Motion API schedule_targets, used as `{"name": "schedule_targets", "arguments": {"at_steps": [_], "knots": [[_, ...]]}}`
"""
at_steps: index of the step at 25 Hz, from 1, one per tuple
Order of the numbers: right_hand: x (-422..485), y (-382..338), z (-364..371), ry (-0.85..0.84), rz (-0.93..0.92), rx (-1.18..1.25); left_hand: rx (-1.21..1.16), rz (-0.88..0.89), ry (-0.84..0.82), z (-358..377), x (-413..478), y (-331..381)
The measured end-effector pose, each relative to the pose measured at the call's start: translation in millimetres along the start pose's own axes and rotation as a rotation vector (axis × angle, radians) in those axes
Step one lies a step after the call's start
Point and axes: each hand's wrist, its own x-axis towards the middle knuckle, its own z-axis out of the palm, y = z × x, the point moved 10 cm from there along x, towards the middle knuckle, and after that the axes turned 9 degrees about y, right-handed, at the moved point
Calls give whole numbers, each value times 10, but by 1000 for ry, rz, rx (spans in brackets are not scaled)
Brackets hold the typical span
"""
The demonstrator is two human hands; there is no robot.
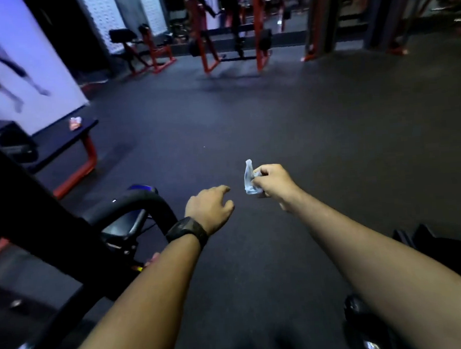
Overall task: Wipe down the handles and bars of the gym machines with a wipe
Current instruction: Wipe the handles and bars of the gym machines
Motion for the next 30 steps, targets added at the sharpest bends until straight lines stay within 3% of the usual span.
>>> {"name": "schedule_targets", "arguments": {"at_steps": [8,16,22,30], "knots": [[1267,-339,846,-132,-39,-28,49,-372,-32,161,942,-471],[2480,-920,2155,-514,-277,-199,43,-685,100,84,1782,-1479],[2328,-1227,3428,-885,-456,-268,80,-995,152,-91,1452,-2303],[1171,-1548,4747,-1375,-719,-259,130,-1451,277,-289,503,-3094]]}}
